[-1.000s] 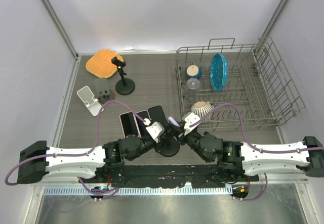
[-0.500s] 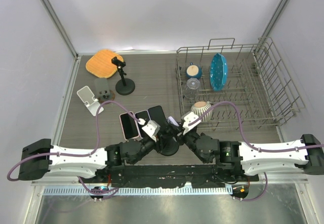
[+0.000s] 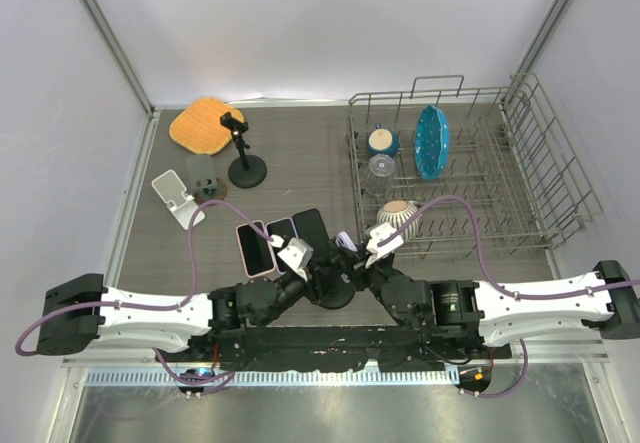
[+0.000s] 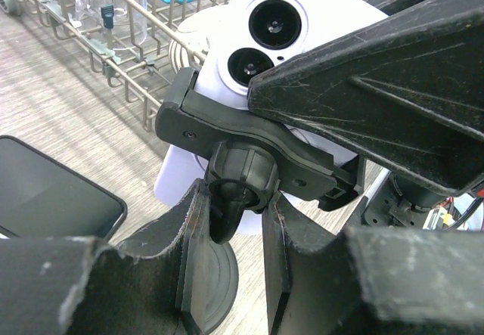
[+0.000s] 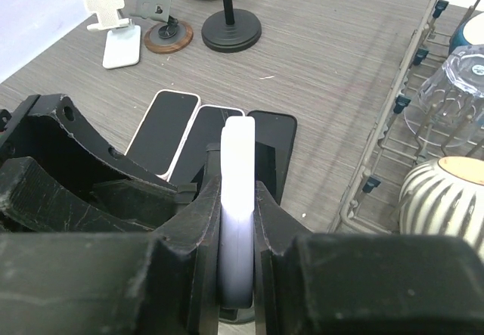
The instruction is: Remove the phone from the phone stand
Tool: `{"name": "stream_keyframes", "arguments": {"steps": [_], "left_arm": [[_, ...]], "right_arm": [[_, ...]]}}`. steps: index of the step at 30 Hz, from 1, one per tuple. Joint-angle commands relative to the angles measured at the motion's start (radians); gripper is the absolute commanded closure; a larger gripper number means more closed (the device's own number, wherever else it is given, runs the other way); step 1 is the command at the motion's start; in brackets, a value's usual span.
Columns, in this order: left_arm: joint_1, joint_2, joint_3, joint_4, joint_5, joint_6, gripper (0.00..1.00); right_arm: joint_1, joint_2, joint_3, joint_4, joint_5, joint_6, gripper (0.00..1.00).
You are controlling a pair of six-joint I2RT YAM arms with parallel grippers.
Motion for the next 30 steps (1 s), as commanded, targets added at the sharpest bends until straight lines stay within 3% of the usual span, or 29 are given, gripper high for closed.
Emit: {"name": "stream_keyframes", "arguments": {"steps": [1, 13, 23, 25, 30], "left_arm": [[0.075, -0.044, -0.034, 0.012, -0.363, -0.042, 1.0], [0.073, -0.087, -0.054, -0.022, -0.369, -0.06, 1.0], [0.073, -0.124, -0.068, -0.033, -0.386, -0.053, 1.0], [0.073, -0.125, -0.069, -0.025, -0.358, -0.047, 1.0], [0.075, -0.131, -0.12, 0.135, -0.095, 0.091, 1.0]], "right_arm": [[0.064, -0.046, -0.038, -0.335, 0.064, 0.075, 0.99], [0.027, 0.02, 0.012, -0.419, 0.262, 0.168, 0.99], [-0.032, 0.096, 0.087, -0.554, 0.316, 0.289, 0.99], [-0.032, 0.105, 0.098, -0.536, 0.302, 0.255, 0.99], [-0.047, 0.055, 0.08, -0.357, 0.161, 0.103, 0.99]]}}
